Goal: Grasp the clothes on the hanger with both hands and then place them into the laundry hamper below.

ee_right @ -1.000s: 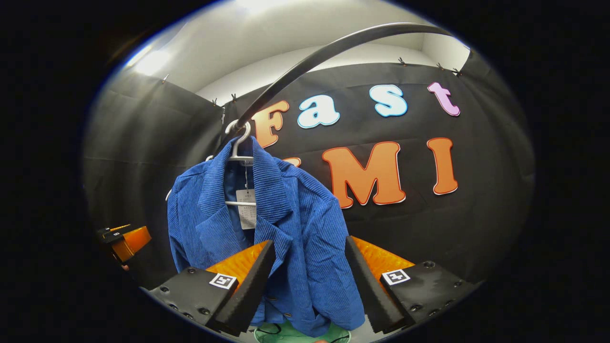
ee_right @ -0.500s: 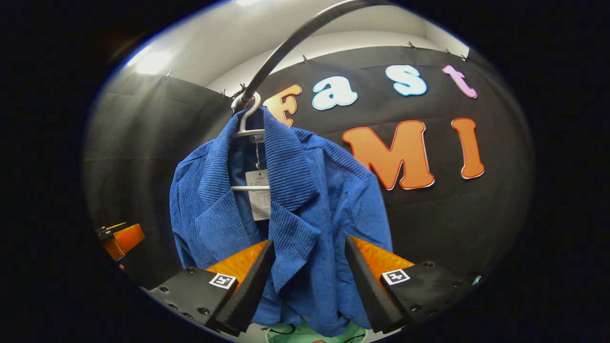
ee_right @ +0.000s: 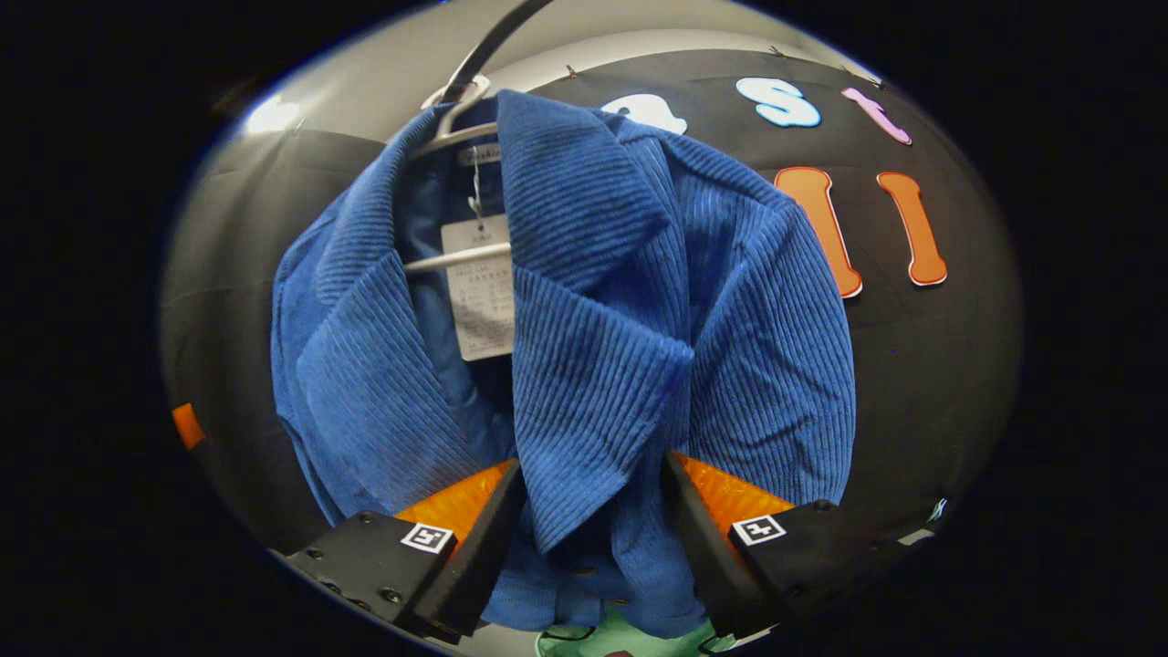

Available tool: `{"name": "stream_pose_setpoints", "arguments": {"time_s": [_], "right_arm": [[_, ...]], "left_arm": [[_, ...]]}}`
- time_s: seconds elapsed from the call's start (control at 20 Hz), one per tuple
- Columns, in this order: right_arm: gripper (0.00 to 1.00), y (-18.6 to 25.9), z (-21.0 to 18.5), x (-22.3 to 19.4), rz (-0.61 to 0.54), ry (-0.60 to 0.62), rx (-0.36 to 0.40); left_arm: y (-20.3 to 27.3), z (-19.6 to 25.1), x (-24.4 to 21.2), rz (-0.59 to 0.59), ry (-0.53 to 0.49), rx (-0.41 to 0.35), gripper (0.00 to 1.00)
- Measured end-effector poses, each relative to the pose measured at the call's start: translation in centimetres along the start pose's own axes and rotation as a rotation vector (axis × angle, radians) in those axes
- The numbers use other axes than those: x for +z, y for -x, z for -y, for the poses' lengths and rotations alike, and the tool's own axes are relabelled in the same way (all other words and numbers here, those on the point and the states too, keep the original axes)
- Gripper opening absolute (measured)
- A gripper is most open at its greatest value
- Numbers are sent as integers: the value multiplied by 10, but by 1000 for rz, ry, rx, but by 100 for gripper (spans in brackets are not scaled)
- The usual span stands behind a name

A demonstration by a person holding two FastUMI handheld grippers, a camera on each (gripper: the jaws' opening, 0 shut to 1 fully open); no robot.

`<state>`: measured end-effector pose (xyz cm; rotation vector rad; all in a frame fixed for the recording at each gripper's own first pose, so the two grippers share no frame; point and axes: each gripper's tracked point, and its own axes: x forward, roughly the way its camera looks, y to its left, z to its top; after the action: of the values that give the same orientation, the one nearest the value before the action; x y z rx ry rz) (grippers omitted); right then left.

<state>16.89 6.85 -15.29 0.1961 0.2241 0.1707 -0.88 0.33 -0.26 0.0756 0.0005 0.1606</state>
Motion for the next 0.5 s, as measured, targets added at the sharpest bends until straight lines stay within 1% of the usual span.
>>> {"name": "stream_pose_setpoints", "arguments": {"time_s": [0.05,0.2,0.25,0.3,0.35,0.4,0.5], "right_arm": [[96,-8,8,-3,-7,6,-16],[96,-10,25,-9,-11,8,-54],[87,-9,31,-6,-5,6,-60],[63,-5,36,-2,-1,9,-63],[38,0,45,1,6,17,-88],[13,11,50,7,19,22,-92],[10,32,55,21,50,24,-87]], "left_arm": [[1,-2,1,2,1,4,92],[4,-2,-1,2,9,3,92],[3,-2,-2,-1,9,2,92],[3,0,-3,-4,10,-2,92],[3,2,-5,-7,13,-8,92],[1,4,-8,-12,18,-17,92],[-3,14,-12,-25,32,-44,92]]}}
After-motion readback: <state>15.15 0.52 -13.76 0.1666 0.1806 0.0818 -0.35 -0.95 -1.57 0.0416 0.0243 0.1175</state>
